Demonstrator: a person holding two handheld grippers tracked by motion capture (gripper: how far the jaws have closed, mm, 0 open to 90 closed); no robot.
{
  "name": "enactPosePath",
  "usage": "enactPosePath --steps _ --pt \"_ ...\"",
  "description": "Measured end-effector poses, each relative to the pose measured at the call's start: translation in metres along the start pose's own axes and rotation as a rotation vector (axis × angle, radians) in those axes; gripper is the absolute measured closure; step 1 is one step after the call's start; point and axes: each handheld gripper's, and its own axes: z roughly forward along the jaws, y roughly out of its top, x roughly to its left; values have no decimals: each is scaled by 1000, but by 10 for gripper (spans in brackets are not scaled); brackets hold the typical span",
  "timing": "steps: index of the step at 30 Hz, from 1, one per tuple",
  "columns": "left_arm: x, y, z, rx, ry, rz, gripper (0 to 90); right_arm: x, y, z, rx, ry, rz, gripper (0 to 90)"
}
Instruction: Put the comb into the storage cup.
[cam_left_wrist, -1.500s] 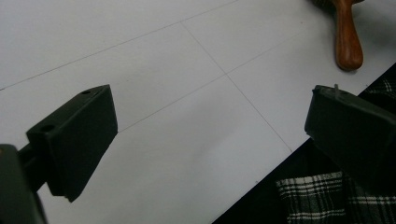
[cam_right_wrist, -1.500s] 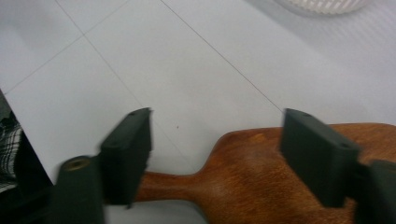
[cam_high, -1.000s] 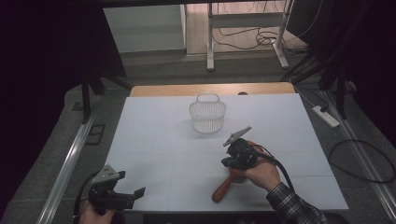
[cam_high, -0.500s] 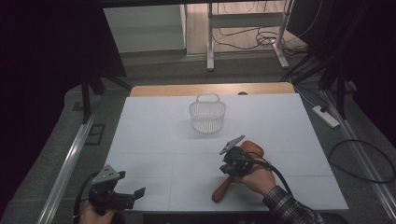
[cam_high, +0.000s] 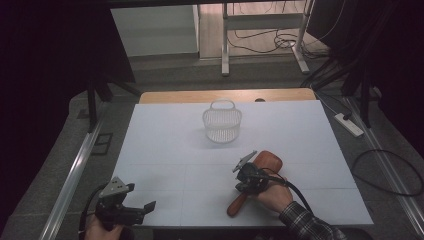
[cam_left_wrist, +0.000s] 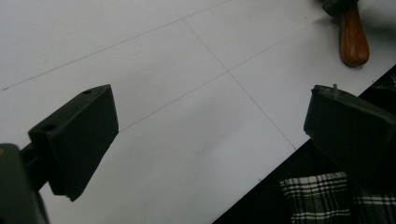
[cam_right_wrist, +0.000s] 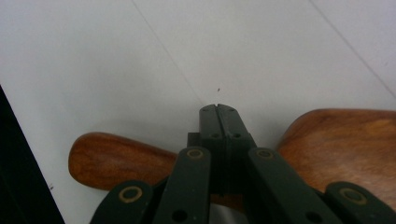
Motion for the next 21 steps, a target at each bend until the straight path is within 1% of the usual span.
enactPosePath --steps 1,4,9,15,18,21 --pt "0 0 0 0 0 -1 39 0 -1 0 -1 1 7 895" --pt "0 0 0 2 2 -2 40 -1 -3 -2 5 8 7 895" --pt "0 0 1 5 5 -3 41 -4 -11 -7 11 27 28 896" --pt "0 1 1 5 5 -7 41 -7 -19 -11 27 41 28 895" --pt "0 1 1 6 6 -8 42 -8 -23 -12 43 45 16 895" --pt "1 0 1 6 6 -11 42 -8 -28 -14 49 48 16 895"
